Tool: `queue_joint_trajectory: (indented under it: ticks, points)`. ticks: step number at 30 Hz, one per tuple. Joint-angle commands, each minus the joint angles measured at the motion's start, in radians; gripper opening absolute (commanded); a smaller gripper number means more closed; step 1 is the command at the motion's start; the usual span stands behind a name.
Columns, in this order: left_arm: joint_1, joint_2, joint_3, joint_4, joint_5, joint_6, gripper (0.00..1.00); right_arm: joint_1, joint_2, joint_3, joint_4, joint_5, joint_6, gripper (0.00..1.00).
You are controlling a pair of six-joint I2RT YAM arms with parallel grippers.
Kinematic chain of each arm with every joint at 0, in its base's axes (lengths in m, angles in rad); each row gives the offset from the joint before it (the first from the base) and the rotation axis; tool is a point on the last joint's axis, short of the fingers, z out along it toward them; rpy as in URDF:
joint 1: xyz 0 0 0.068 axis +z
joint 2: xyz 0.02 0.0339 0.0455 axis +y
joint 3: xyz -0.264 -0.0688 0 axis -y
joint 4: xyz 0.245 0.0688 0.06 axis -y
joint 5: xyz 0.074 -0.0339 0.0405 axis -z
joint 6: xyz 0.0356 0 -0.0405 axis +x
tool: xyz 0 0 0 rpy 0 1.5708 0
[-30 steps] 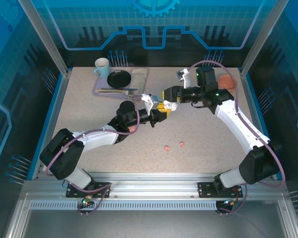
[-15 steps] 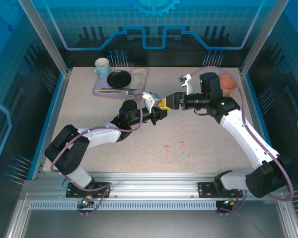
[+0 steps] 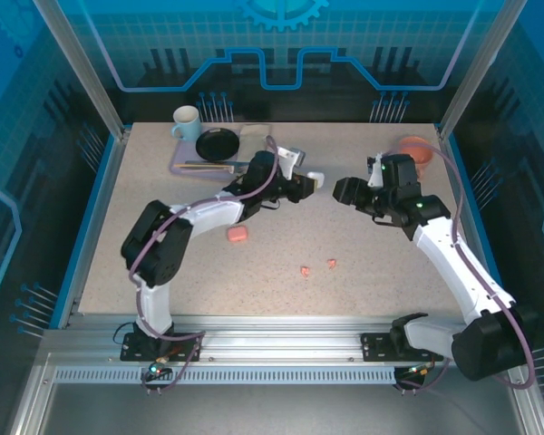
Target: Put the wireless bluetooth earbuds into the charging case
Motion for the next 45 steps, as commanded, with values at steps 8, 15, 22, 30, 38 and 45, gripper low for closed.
queue_joint_trajectory:
  ticks: [8, 15, 22, 30, 38, 45]
  points:
    - [0.019, 0.336, 0.459, -0.515, 0.066, -0.211, 0.00, -0.019, 0.015, -0.093, 0.014, 0.152, 0.058, 0.64]
    - [0.021, 0.486, 0.672, -0.708, 0.062, -0.228, 0.10, -0.020, 0.064, -0.094, 0.031, 0.157, 0.058, 0.64]
    - [0.036, 0.542, 0.737, -0.803, 0.035, -0.221, 0.33, -0.021, 0.090, -0.077, 0.012, 0.164, 0.042, 0.67]
    - [0.052, 0.508, 0.776, -0.914, -0.005, -0.161, 0.79, -0.020, 0.069, -0.052, -0.053, 0.189, 0.016, 0.70]
    - [0.056, 0.163, 0.527, -0.827, -0.079, -0.101, 0.99, 0.033, 0.033, -0.031, -0.122, 0.241, -0.004, 0.72]
    - [0.094, -0.298, 0.151, -0.757, -0.369, -0.093, 0.99, 0.221, 0.214, 0.129, -0.173, 0.327, 0.000, 0.72]
